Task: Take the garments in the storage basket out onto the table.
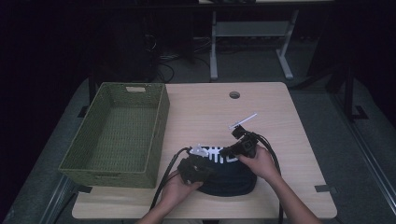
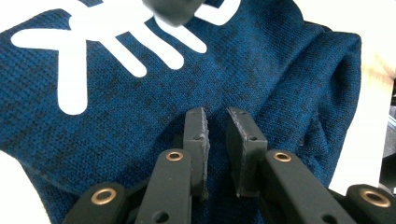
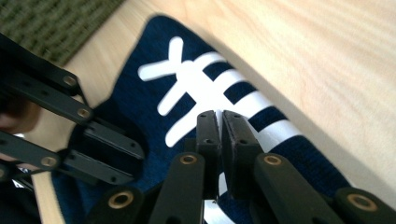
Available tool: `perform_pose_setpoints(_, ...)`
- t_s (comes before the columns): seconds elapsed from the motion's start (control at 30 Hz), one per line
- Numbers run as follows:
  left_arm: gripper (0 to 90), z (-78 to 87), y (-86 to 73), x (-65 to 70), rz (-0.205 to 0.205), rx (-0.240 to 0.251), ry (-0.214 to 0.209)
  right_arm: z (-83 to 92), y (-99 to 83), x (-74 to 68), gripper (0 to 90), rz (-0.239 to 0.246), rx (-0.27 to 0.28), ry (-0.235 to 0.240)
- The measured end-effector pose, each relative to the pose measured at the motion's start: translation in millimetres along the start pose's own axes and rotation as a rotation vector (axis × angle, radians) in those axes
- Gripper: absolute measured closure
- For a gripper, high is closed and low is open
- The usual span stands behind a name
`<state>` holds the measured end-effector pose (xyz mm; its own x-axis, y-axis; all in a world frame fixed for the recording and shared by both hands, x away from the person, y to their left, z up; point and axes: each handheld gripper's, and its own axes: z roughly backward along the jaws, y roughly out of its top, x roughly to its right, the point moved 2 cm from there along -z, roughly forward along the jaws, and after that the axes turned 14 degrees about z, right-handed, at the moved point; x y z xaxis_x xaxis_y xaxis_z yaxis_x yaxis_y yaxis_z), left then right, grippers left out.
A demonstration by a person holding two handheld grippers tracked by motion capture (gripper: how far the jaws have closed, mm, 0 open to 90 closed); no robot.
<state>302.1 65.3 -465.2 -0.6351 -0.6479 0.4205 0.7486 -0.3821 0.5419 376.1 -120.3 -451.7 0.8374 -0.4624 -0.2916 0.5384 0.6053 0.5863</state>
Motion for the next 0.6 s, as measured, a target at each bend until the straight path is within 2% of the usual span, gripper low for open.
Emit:
perform_pose_setpoints(0.07,78.1,0.0,0.0,-0.2,0.0,0.0,0.0,-3.0,-2.5,1.2,89.0,-0.007,-0.001,-0.008)
perform_pose_setpoints(0.27,78.1,-0.1,0.0,-0.1,-0.002,0.0,0.001,-4.3,-4.2,2.2,89.4,-0.01,0.006,-0.011)
perform_pose_setpoints(0.37,78.0,0.2,0.0,-0.1,-0.002,-0.001,0.002,-1.4,-3.9,1.4,83.6,-0.017,0.023,0.011)
perform_pose_setpoints(0.47,77.7,0.2,-0.2,0.0,-0.002,0.001,0.001,9.2,-4.4,-0.2,81.5,-0.018,0.059,0.013)
perform_pose_setpoints(0.57,77.6,0.7,-0.5,-0.7,-0.005,-0.001,0.0,21.2,-8.1,2.6,81.4,-0.031,0.082,-0.016)
perform_pose_setpoints(0.6,77.6,0.2,-0.8,-0.4,0.006,0.006,-0.005,24.8,-10.0,4.7,81.2,-0.038,0.089,-0.024)
